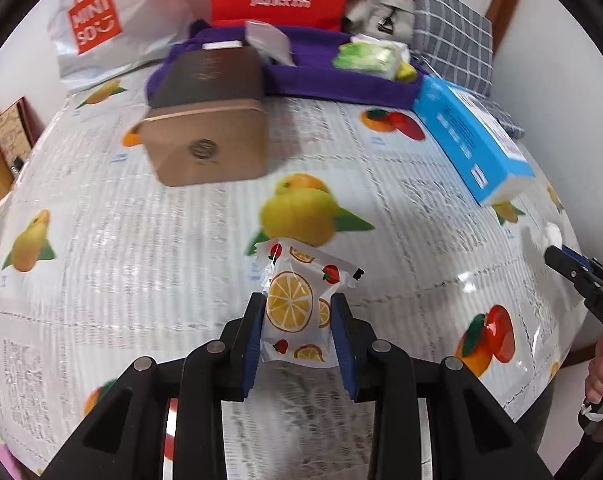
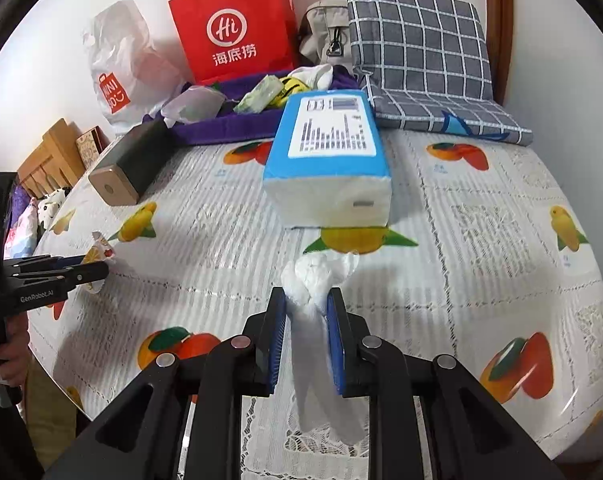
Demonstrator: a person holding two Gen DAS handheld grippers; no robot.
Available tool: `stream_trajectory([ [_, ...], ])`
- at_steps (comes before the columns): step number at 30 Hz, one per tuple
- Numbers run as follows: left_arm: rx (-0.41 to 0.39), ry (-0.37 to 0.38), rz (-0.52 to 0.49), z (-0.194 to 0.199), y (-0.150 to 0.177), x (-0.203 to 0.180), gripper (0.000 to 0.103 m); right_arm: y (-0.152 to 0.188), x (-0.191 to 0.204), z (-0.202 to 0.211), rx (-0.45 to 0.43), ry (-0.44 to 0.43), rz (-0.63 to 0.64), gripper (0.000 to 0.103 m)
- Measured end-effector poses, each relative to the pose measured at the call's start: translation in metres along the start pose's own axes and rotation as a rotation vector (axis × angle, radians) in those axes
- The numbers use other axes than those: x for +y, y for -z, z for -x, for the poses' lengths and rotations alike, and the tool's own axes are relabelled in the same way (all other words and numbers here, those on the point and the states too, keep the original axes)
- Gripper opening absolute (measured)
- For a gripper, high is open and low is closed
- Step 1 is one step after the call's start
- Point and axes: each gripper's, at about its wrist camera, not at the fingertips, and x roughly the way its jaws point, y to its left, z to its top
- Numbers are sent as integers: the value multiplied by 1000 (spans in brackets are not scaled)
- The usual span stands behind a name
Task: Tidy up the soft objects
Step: 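Carry the packet in the left gripper and tissue in the right toward the purple towel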
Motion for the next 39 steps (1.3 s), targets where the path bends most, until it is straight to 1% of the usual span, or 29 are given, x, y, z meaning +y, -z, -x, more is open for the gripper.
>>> stream_trajectory([
  [5,-37,-17,42,14,-9,18,31,-15,-5,4,-14,-11,-7,20],
  [8,-70,-20,60,27,-17,27,31,-26,-5,9,-30,5,9,20],
  [17,-151,-21,74,57,-40,35,31,-65,5,29,-94,6,52,20],
  [22,-182,-32,80,70,-52,36,31,-83,6,33,-109,-21,35,20],
  [24,-204,-34,72,76,-57,36,31,-91,8,35,-117,-13,39,20],
  [39,-258,-34,86,90,-99,37,31,-133,15,36,-151,-14,45,20],
])
